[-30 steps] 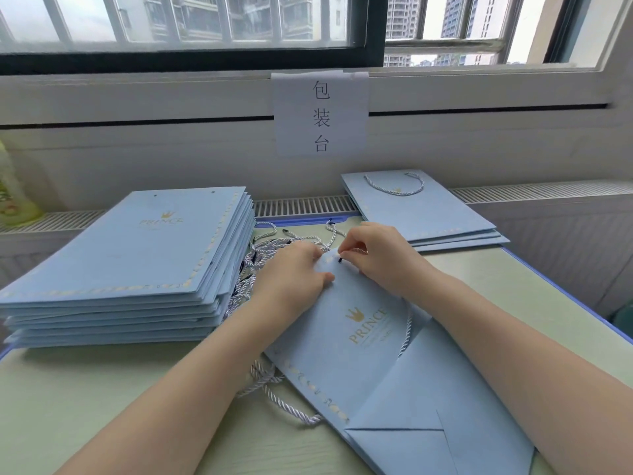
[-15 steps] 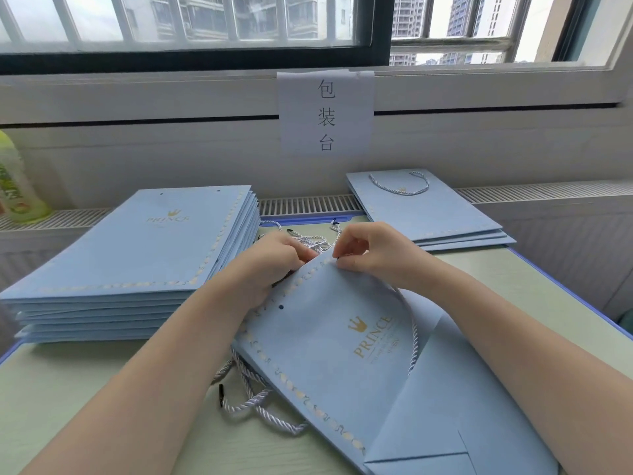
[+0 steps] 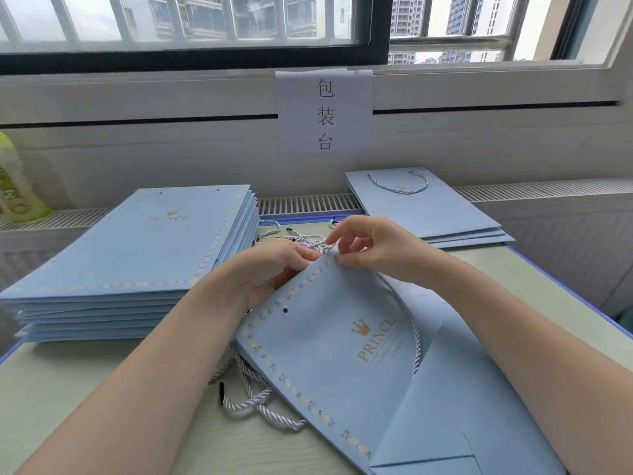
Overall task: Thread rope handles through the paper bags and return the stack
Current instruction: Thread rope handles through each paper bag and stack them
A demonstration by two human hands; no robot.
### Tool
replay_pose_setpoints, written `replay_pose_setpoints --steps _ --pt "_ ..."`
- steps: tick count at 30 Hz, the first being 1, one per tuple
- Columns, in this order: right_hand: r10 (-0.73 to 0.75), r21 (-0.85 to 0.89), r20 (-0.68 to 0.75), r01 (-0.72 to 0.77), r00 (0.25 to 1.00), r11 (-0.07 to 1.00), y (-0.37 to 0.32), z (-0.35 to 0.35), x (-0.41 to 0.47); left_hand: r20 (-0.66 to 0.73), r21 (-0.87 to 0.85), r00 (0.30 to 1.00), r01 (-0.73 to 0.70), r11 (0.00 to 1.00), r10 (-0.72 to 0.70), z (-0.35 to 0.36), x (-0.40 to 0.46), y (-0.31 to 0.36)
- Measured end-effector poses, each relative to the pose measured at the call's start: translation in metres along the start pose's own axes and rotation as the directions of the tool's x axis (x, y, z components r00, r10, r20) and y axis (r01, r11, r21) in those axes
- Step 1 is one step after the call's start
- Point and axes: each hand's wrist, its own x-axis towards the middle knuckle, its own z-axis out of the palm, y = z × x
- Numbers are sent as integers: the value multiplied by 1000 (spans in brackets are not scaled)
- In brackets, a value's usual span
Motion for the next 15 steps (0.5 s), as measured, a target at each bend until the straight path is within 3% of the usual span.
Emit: replay_pose_setpoints --steps 4,11,15 --pt "10 -40 8 -9 1000 999 1 2 0 -29 13 999 -27 1000 28 2 1 -1" --pt "12 -336 34 0 999 942 0 -6 0 -67 -39 994 -89 995 86 6 2 -2" --pt "-44 -314 2 42 999 949 -5 -7 -1 -72 -54 994 -82 995 78 8 2 -2"
